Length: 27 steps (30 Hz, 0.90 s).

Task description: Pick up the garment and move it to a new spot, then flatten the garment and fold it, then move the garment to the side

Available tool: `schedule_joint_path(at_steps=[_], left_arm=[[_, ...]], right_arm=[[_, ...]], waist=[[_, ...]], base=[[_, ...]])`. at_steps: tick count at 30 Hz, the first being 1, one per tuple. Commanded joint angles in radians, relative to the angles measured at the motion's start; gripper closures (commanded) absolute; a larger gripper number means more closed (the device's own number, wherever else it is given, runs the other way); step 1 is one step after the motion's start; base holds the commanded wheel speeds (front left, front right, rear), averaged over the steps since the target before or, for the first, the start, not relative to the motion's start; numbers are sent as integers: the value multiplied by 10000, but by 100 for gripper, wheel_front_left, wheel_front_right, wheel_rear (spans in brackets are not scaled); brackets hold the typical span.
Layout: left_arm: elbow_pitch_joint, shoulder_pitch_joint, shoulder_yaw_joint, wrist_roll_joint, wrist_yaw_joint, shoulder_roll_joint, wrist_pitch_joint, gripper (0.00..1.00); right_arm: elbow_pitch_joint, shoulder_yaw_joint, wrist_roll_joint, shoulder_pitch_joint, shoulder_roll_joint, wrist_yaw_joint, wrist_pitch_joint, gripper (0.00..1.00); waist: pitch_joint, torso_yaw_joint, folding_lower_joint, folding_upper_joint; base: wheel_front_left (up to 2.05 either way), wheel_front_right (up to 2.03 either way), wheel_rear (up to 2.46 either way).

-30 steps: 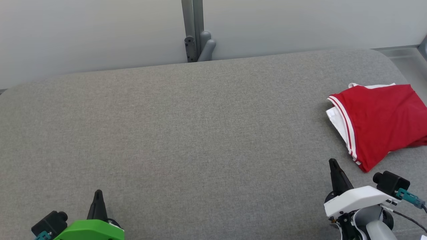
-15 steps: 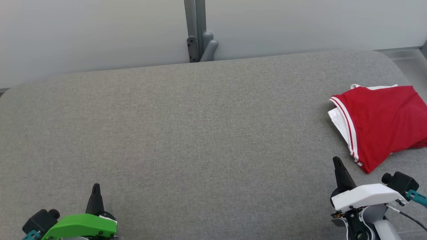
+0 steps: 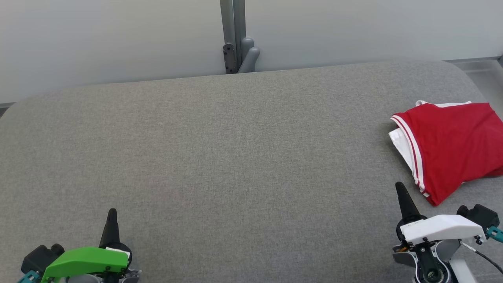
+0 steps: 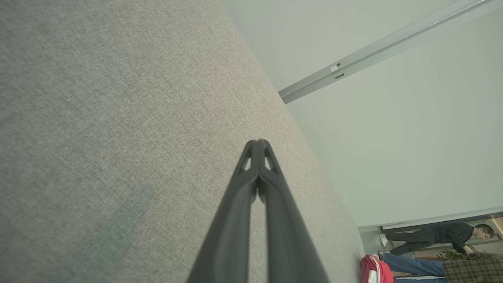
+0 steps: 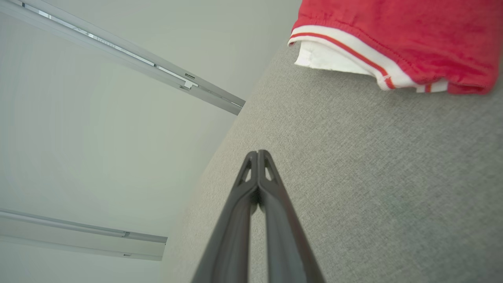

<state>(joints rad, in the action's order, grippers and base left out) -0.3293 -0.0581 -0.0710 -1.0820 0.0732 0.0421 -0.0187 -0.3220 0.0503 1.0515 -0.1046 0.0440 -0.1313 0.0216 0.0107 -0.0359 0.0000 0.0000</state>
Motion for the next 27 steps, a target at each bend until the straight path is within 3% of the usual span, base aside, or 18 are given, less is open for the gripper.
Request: schedule_joint_path(at_steps=[1,27], left_arm=[[145,-263,-76,-343,91,70,72,100],[468,-437,-266,-2711,348,93,701,100]], right_arm=[[164,58,336,-130,55,3,-67,100],[454,335,2849,-124,72,2,-678,100]], waist=[[-2,10,0,0],[-32,153,0,0]], base=[[0,0,0],[0,0,0]])
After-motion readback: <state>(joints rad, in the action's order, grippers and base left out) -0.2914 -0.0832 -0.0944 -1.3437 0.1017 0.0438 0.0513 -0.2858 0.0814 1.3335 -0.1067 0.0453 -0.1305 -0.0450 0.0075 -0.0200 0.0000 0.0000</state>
